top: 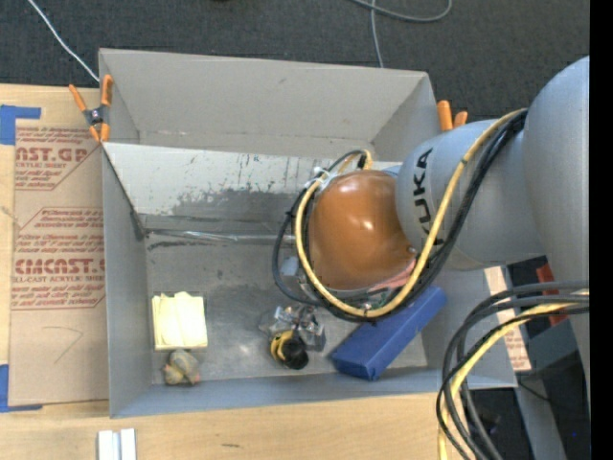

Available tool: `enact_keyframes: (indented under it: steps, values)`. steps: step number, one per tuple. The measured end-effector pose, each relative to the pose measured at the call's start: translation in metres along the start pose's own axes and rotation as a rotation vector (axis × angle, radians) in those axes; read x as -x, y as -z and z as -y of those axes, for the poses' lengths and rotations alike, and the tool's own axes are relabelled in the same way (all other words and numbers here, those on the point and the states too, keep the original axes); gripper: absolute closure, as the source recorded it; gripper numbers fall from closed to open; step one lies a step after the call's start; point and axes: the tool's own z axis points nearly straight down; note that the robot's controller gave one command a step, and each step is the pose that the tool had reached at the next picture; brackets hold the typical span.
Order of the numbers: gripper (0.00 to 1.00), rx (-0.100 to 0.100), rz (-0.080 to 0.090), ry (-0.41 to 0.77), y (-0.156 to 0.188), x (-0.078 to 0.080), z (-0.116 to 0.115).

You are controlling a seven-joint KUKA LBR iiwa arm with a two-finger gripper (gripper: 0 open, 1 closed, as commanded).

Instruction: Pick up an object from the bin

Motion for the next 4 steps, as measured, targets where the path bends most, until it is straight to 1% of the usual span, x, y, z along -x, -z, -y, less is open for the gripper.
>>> enact_keyframes:
  steps: [2,3,4]
  values:
    - [1.00,0.003,-0.002,0.000,0.005,-0.001,-0.001]
    - [1.00,0.007,-0.005,0.000,0.019,-0.001,-0.002]
    - [1.00,0.007,-0.004,0.000,0.041,-0.001,-0.002]
